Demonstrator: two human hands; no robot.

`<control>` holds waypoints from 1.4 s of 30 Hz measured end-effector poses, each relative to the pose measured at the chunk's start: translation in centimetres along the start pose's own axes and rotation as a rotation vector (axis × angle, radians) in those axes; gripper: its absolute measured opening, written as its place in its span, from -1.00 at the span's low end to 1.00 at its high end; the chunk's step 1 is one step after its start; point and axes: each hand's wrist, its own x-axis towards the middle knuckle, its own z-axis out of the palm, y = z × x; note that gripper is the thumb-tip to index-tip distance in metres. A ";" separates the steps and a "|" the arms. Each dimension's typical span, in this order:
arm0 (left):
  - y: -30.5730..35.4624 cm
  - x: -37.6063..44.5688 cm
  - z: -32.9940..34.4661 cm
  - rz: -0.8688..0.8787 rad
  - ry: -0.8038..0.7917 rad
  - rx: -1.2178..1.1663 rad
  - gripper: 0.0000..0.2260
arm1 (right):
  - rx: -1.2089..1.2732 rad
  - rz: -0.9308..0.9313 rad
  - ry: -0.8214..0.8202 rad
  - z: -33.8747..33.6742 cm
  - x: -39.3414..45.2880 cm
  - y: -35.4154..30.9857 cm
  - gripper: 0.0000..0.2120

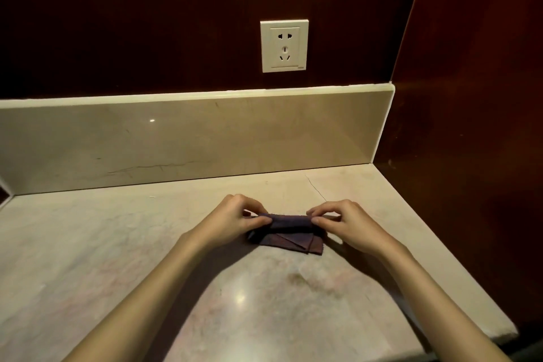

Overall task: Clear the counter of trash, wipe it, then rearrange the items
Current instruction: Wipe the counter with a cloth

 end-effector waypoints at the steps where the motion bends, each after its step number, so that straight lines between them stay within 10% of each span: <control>1: 0.2 0.4 -0.2 -0.016 0.024 -0.030 -0.91 | -0.002 -0.013 0.025 -0.1 0.5 -0.1 -0.89; 12: 3.4 6.5 -7.0 0.075 0.306 -0.021 -0.96 | 0.027 -0.163 0.275 -4.6 7.2 -5.7 -0.91; 42: -0.4 1.4 3.8 -0.106 -0.215 0.570 -0.51 | -0.615 0.092 -0.183 7.4 3.8 -3.2 -0.46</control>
